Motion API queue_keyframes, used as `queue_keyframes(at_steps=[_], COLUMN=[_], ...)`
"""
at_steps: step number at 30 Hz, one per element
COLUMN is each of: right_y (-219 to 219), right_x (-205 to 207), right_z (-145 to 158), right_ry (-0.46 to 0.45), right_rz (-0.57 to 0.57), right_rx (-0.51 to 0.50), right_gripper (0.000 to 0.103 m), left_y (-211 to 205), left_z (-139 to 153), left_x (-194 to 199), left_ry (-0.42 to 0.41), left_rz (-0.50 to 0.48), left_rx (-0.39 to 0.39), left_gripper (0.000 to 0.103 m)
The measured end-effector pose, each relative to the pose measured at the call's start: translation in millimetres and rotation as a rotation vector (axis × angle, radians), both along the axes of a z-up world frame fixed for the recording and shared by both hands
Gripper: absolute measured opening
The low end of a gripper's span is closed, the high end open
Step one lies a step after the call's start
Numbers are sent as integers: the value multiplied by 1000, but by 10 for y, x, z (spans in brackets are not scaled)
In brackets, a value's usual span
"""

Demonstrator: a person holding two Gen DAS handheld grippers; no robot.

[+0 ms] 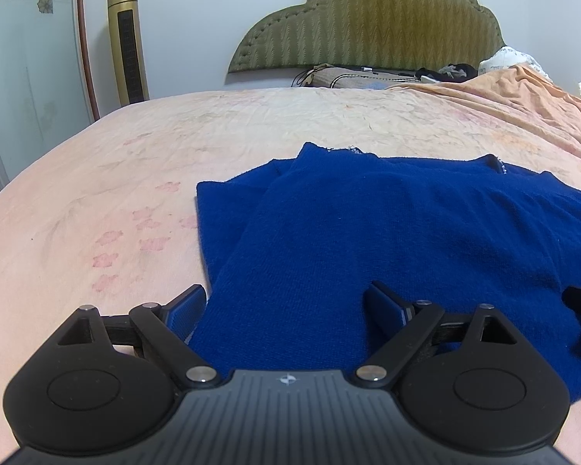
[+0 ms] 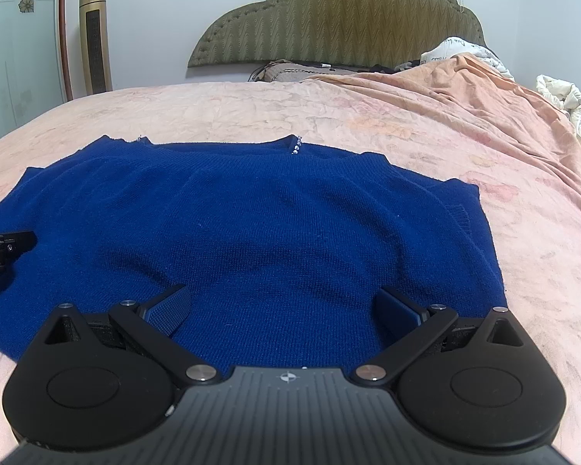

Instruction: Fold small clothes

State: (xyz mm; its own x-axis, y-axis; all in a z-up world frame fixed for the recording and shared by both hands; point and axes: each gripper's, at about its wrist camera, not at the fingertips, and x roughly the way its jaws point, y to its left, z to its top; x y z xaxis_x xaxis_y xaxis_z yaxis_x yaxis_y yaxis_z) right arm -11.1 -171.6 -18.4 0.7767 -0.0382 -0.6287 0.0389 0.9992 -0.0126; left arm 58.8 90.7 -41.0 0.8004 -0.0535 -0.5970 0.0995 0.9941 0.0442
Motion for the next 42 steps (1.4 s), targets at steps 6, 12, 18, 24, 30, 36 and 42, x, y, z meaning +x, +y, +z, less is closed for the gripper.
queue_keyframes(at_steps=[6,12,18,24,30,36,42], right_y=[-1,-2,-22,-6,67,348,408], right_x=[-1,-2,6,22,-189,-214,-211], right_z=[0,1,-1,22,305,567,488], right_ry=[0,0,2,20,-58,-69,-39], right_rz=[0,0,1,0,-22,71,49], right_rx=[0,-1,4,1,81,21,12], right_gripper=[103,103,103,103,103,103,103], left_y=[-1,-15,-24,7,49,8,-42], left_z=[0,-1,7,26,167,349,416], left_x=[-5,-8,-6,3,-21,-105,-192], left_ry=[-2,-3,0,13,35,8,3], left_rz=[2,4,14,21,12,4,-10], left_rx=[6,9,16,6,-10,22,46], left_gripper=[91,91,96,98,98,98,98])
